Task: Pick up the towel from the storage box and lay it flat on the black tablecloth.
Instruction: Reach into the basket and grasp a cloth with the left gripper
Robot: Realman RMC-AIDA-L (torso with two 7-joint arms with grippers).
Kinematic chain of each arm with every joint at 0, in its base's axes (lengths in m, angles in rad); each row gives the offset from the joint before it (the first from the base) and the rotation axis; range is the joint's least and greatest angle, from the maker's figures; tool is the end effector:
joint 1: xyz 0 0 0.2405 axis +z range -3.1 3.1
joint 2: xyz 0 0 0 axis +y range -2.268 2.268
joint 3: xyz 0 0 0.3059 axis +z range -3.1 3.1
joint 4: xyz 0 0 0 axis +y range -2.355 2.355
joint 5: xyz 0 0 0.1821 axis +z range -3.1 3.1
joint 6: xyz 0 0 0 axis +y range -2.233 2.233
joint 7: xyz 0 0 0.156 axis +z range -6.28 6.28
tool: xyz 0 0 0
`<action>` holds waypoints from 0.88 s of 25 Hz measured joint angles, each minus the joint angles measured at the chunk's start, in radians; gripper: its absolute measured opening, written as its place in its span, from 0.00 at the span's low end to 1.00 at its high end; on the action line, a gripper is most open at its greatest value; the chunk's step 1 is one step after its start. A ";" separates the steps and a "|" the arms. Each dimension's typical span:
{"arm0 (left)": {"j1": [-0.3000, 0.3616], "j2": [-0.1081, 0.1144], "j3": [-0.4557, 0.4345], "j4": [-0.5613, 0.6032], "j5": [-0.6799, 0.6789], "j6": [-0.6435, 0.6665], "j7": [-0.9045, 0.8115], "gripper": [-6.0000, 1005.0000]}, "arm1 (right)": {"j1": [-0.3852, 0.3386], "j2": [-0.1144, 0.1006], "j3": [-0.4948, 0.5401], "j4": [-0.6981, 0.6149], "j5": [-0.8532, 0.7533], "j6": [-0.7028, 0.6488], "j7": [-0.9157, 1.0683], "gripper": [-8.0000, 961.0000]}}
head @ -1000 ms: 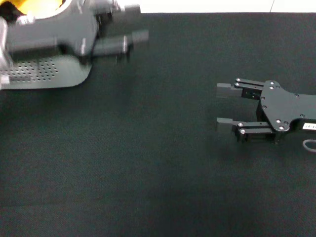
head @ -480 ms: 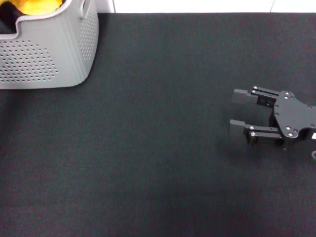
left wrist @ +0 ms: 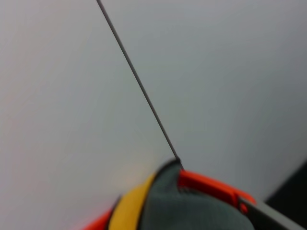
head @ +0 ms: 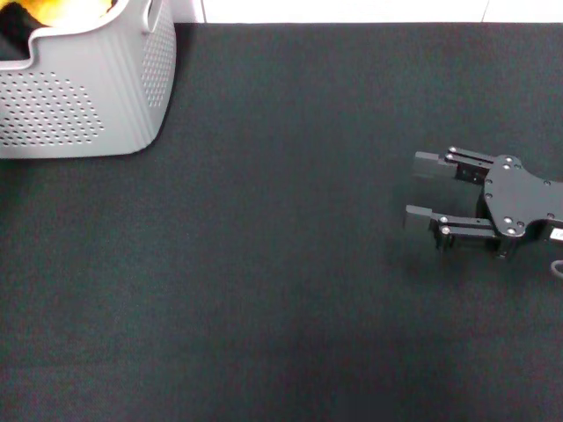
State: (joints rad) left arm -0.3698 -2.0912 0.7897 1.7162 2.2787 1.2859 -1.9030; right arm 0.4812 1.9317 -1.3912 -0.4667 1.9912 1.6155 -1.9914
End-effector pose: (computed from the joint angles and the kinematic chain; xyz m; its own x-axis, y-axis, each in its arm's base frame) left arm -0.2491 0.3635 0.1319 0.9637 0.1881 0.1897 0.2587 -0.4797 -0.8385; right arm 0.2499 0.3097 -0.0209 0.6796 -0.1817 -0.7107 -0.2778 -0.9604 -0.0201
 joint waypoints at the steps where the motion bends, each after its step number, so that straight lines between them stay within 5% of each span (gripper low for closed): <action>1: 0.009 0.001 0.000 0.004 0.002 0.015 0.000 0.65 | 0.000 -0.001 0.000 0.000 0.000 -0.002 0.000 0.83; 12: 0.052 0.008 -0.060 0.052 0.074 0.132 0.006 0.64 | 0.027 0.000 -0.002 0.000 -0.001 -0.027 0.004 0.83; 22: 0.007 0.003 -0.055 -0.091 0.109 0.005 0.050 0.62 | 0.038 0.003 -0.001 0.000 -0.002 -0.032 0.005 0.83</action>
State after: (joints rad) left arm -0.3626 -2.0880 0.7347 1.6255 2.3872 1.2905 -1.8529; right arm 0.5197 1.9345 -1.3924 -0.4662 1.9895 1.5832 -1.9868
